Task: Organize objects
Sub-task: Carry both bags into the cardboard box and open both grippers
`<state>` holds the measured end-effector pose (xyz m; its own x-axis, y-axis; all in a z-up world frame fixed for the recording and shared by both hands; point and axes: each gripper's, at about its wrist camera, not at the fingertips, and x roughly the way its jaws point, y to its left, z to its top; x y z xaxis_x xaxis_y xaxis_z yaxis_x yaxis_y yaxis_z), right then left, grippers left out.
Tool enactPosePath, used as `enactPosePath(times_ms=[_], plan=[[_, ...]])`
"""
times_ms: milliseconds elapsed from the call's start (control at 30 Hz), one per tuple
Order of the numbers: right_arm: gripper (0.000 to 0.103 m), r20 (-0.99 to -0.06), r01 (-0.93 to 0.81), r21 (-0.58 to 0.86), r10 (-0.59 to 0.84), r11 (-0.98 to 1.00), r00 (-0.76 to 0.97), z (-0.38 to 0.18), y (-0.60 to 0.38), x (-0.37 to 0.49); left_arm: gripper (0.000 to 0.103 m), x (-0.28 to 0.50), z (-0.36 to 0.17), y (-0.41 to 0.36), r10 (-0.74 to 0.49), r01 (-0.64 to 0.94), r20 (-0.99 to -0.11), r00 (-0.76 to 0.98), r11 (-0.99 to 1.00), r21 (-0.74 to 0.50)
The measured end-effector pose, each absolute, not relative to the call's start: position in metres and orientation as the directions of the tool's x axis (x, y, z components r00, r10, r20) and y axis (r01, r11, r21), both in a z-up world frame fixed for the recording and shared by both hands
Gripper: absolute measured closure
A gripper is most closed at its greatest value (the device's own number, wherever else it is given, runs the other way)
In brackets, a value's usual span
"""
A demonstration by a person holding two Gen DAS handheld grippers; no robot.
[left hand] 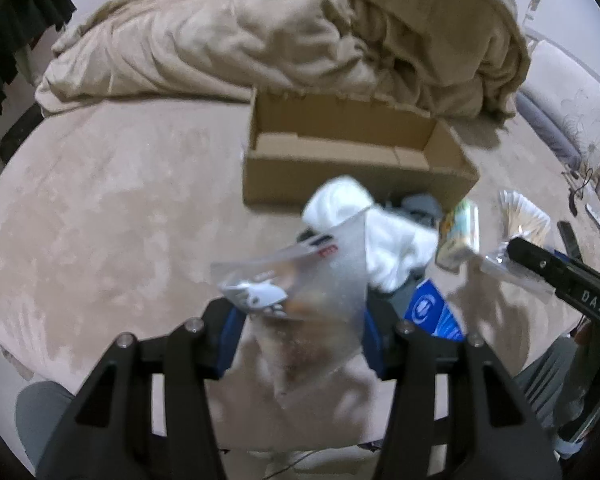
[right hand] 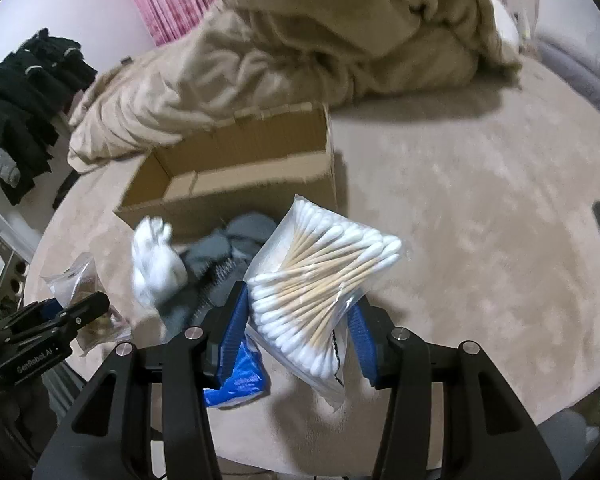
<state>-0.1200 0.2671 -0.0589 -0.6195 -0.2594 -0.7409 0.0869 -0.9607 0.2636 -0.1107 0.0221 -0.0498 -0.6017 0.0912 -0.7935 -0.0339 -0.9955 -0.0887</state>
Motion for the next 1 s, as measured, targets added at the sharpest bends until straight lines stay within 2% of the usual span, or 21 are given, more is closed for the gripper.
enactPosePath(times_ms=[300,500,733,1000], plan=[[0.052,-0.664,0.139,0.256,-0.278,-0.957,-0.694,-0.010,0.265,-0.122,0.052,-0.116,0.005,0.011,0.128,-0.061,-0.715,-0.687,-0.991,-0.119],[0.052,-0.631,0.181,0.227,-0.286,-0.957,-0.721,0.005,0.258,-0.147,0.052,-0.143,0.018,0.012,0.175,-0.108,-0.680,-0.712,-0.984,-0.141],[0.052,-0.648,0.217,0.192,-0.290,-0.957,-0.704,-0.010,0.240,-0.203,0.052,-0.194,0.000,0.024,0.222,-0.155,-0.678,-0.700,-0.975,-0.160],[0.052,-0.700,0.231,0.179,-0.289,-0.956,-0.653,-0.041,0.224,-0.244,0.052,-0.252,-0.041,0.043,0.253,-0.181,-0.721,-0.645,-0.967,-0.177]])
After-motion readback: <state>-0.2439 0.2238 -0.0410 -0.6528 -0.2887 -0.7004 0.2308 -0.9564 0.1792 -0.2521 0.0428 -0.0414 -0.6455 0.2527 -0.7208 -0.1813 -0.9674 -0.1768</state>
